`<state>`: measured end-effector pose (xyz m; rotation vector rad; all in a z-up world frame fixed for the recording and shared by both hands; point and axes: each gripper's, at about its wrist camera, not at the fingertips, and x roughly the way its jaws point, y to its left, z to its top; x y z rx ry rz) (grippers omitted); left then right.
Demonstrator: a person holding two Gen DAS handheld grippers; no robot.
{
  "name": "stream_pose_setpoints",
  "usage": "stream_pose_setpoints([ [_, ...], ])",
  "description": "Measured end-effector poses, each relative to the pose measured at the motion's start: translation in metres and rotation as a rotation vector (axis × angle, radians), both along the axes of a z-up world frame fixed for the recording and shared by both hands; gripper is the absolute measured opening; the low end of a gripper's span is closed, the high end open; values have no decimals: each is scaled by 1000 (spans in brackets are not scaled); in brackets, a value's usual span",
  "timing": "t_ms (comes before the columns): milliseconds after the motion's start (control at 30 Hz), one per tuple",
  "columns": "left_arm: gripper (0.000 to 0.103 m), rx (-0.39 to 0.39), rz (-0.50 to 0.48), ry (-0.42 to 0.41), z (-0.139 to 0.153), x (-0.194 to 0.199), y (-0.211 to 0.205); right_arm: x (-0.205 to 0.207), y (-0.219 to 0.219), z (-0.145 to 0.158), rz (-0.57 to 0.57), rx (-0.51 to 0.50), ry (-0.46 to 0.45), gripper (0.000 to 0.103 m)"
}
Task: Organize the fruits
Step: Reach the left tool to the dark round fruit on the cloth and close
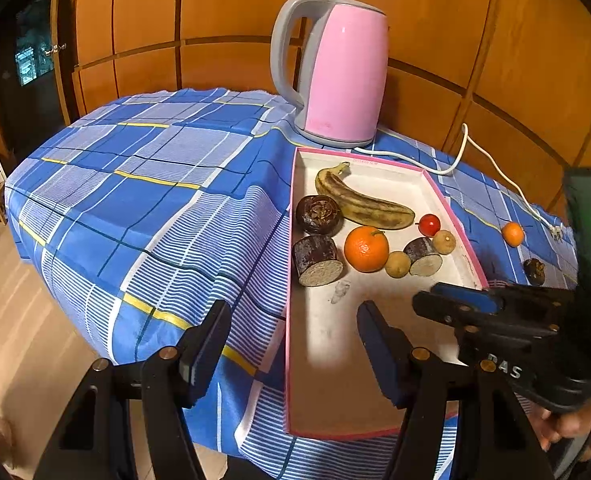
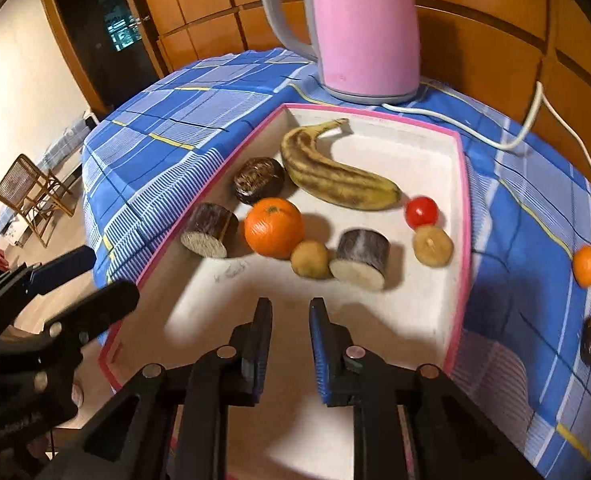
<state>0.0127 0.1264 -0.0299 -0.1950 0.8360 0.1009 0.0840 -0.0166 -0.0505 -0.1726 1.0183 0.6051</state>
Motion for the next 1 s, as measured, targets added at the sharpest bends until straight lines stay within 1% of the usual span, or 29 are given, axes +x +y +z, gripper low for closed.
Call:
stream_pose_setpoints([
  [100,66,2,-6,-3,1,0,-2,-5,-9,5,-22,12,-12,19],
  [300,66,13,-28,-16,5,-2,-11,-16,-28,22,-83,15,-79,19],
  [333,66,18,-34,-19,7,-2,-13,-18,-33,25,-99,14,-91,19],
  [433,66,24,-45,-25,9,-1,-17,-24,-53,35,-166,21,-125,24],
  [633,66,38,-84,-31,14,3,-31,-33,-101,49,-290,17,-175,25],
  [700,66,43,-101,-33,16,4,-37,-35,-116,50,-329,11,-177,28],
  [1000,66,83,-200,-45,23,11,-73,-44,-200,38,-545,-27,-147,28],
])
